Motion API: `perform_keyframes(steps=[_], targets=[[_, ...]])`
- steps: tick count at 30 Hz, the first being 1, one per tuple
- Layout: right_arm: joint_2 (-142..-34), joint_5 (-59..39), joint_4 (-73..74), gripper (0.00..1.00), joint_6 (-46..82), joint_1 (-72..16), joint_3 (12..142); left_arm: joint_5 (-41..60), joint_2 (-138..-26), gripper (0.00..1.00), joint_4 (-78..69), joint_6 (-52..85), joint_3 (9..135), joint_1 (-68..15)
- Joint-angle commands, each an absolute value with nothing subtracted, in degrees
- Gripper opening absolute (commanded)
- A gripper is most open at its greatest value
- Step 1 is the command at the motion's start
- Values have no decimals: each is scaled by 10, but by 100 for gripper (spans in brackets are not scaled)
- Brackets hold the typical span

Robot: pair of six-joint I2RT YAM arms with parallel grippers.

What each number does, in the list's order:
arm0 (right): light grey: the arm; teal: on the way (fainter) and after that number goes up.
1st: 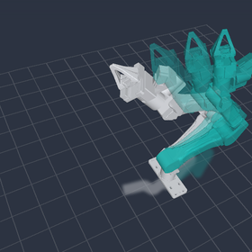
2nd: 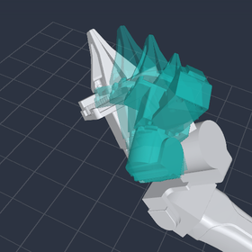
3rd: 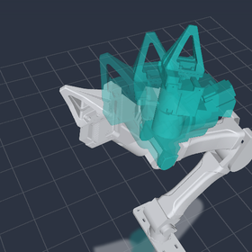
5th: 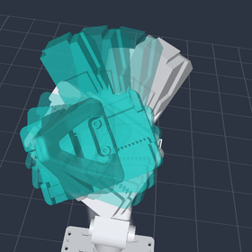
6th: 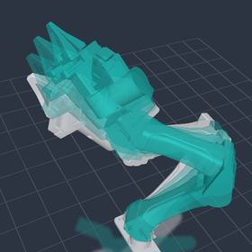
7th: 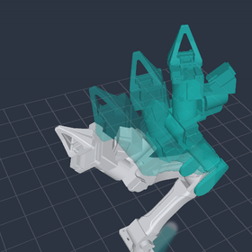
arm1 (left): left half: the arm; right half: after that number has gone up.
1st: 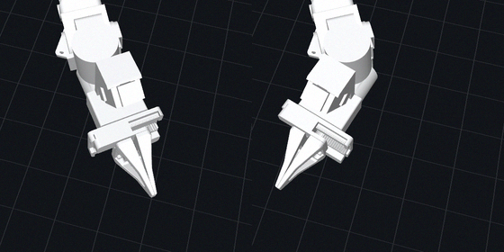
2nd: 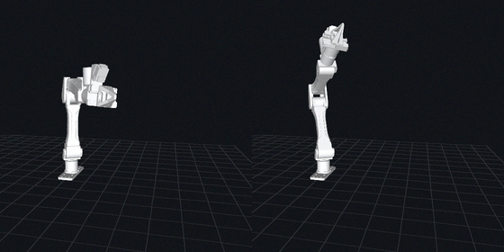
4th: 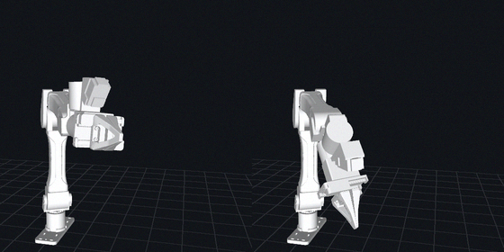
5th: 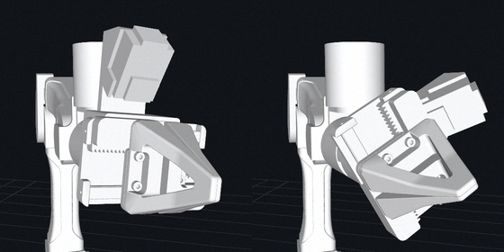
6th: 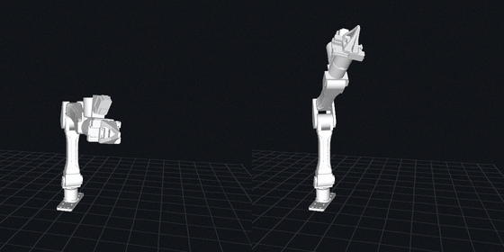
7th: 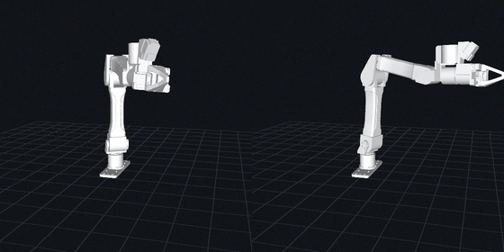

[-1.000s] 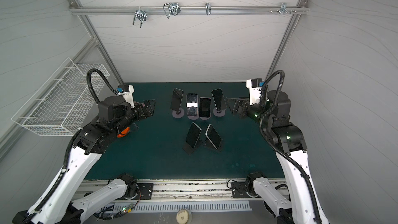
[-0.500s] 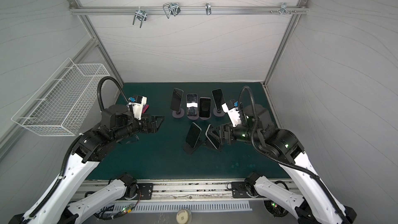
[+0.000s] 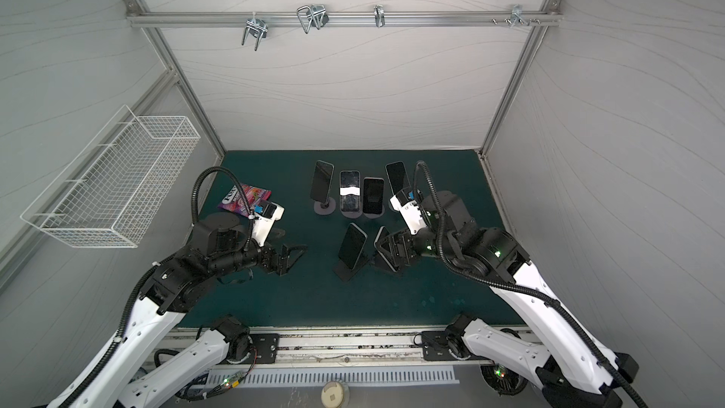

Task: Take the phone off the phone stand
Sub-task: 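Raise both arms and swing the grippers toward the two phones on black stands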

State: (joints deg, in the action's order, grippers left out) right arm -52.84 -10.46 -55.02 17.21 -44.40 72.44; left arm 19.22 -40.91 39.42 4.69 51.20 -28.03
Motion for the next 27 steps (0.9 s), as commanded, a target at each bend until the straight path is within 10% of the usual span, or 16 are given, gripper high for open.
perform_keyframes(steps=[1,27], targets=[[-519,-98,-540,76,185,-447,703,236,-400,98,323,32,484,-284],[-457,-76,-503,76,224,-447,592,176,-511,95,91,-60,360,-400]])
